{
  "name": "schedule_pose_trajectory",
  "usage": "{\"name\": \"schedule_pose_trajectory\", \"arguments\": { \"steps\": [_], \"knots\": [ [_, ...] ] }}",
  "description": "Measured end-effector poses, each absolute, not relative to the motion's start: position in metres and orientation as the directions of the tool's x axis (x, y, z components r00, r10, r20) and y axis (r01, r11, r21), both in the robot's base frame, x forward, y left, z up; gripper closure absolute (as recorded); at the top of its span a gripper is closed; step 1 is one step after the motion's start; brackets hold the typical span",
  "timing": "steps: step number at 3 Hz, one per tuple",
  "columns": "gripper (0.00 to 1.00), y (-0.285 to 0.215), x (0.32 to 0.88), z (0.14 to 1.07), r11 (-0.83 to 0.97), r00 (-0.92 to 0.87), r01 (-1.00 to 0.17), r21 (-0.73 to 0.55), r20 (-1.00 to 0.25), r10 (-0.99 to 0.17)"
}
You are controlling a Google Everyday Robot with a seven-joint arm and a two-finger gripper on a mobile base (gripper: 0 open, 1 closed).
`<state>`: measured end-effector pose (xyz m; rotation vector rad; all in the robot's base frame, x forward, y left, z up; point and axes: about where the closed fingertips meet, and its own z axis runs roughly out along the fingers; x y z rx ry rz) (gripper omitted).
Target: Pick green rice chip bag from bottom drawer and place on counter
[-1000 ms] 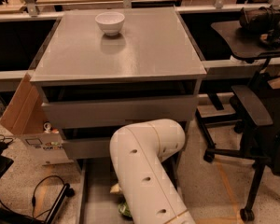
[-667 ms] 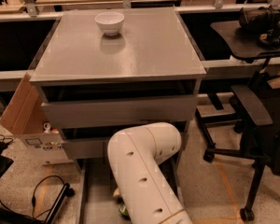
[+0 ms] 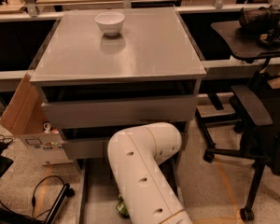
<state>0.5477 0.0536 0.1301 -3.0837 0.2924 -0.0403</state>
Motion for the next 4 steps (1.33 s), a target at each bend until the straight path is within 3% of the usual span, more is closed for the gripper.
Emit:
{"name": "schedule_pose_trajectory", "arguments": {
  "steps": [1, 2, 4],
  "knots": [
    [0.94, 0.053, 0.546, 0.129, -0.981, 0.982, -0.187, -0.044, 0.02, -0.188],
    [1.0, 0.053, 0.546, 0.13, -0.981, 0.982, -0.187, -0.044, 0.02, -0.188],
    [1.0, 0.055, 0.539, 0.14, -0.984, 0.988, -0.153, -0.089, 0.002, -0.153]
  ]
}}
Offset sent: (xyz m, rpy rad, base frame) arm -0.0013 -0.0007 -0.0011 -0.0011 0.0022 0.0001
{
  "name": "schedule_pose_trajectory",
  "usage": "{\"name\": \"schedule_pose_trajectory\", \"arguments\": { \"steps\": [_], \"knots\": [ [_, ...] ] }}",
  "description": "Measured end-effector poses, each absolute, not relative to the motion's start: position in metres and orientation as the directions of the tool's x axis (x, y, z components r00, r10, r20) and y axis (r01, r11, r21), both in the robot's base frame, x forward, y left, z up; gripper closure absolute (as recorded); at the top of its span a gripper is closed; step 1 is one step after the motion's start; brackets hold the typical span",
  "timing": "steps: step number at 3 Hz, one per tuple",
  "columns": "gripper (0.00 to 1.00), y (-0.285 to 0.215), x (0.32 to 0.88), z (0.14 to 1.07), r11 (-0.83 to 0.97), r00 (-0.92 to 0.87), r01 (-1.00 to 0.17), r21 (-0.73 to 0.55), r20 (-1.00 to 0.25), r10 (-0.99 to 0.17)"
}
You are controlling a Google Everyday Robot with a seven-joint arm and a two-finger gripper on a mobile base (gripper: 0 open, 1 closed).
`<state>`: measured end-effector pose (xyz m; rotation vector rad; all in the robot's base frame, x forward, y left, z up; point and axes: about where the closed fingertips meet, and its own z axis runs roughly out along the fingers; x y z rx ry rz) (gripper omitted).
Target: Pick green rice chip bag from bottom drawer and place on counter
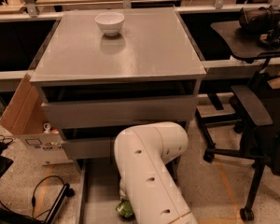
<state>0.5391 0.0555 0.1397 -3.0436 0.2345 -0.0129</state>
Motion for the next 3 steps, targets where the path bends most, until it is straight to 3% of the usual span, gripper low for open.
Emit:
{"name": "schedule_pose_trajectory", "arguments": {
  "steps": [2, 3],
  "knots": [
    [1.0, 0.059, 0.501, 0.237, -0.977, 0.999, -0.039, -0.209, 0.005, -0.041],
    [1.0, 0.042, 0.475, 0.304, -0.973, 0.998, -0.045, -0.226, 0.041, -0.055]
  ]
}}
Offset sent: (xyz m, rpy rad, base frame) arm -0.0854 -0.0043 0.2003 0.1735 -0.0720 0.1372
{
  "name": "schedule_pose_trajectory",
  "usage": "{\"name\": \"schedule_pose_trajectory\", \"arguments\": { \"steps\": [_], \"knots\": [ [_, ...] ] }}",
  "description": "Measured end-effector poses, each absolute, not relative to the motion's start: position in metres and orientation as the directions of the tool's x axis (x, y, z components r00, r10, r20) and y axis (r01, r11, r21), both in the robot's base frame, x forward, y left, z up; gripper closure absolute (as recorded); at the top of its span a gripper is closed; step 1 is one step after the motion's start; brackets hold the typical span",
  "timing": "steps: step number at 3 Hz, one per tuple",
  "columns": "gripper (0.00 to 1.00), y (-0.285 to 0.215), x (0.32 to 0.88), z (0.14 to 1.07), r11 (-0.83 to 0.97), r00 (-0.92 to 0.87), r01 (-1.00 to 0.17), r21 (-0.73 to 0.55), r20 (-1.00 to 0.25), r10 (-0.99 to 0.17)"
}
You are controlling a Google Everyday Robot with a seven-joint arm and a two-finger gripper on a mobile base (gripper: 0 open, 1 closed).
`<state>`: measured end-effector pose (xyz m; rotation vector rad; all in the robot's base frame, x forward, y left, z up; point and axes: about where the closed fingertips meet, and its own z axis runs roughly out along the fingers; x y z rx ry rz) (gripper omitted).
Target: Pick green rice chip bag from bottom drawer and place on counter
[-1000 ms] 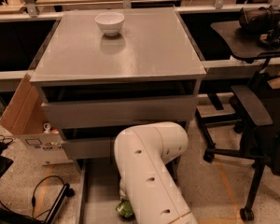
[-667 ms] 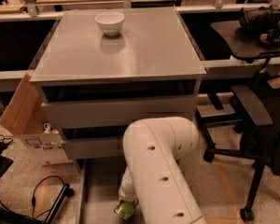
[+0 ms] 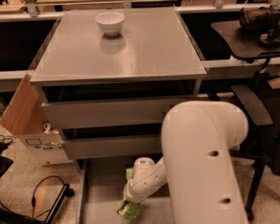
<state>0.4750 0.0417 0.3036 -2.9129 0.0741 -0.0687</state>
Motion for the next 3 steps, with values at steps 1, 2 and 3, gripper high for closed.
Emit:
{"name": "schedule_pose_trajectory", "arguments": {
  "steps": [1, 2, 3],
  "knots": [
    [1.0, 0.018, 0.446, 0.374, -0.958, 0.986, -0.117, -0.262, 0.087, -0.144],
    [1.0, -0.011, 0.438, 0.445, -0.918, 0.95, -0.216, -0.332, 0.148, -0.277],
    [1.0, -0.048, 0.453, 0.519, -0.852, 0.876, -0.311, -0.421, 0.221, -0.429]
  ]
}}
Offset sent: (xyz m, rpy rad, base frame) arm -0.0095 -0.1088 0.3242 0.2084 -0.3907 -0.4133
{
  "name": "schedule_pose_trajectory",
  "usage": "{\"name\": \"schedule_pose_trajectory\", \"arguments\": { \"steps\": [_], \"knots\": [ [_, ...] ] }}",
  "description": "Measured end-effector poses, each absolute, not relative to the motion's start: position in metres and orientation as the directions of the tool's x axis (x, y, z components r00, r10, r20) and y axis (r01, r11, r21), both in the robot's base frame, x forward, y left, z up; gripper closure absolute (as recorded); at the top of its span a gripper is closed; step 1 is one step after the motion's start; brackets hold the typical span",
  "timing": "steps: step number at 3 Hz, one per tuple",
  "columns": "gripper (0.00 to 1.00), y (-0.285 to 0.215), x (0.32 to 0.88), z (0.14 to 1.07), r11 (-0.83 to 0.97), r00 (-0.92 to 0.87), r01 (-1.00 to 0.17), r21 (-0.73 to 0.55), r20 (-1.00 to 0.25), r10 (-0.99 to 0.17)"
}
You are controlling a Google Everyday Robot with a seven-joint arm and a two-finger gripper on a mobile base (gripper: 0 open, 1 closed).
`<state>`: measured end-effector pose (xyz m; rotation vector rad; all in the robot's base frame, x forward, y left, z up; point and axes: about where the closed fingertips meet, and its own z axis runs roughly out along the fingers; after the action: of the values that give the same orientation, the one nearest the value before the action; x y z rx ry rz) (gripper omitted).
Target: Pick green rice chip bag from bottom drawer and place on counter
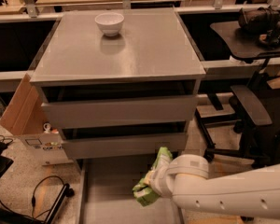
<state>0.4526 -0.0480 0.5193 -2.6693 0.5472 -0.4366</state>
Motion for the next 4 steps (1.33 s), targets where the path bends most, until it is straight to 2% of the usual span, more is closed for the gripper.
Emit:
{"name": "schedule_pose_trajectory", "arguments": {
  "steps": [1, 3, 4],
  "knots": [
    [1.0, -0.097, 0.463, 0.6, -0.767, 0.754, -0.383, -0.515, 0.306, -0.581],
    [1.0, -0.076, 0.472, 0.619, -0.771, 0.761, -0.354, -0.53, 0.316, -0.566],
    [1.0, -0.034, 0.494, 0.678, -0.798, 0.764, -0.272, -0.539, 0.383, -0.519]
  ]
}}
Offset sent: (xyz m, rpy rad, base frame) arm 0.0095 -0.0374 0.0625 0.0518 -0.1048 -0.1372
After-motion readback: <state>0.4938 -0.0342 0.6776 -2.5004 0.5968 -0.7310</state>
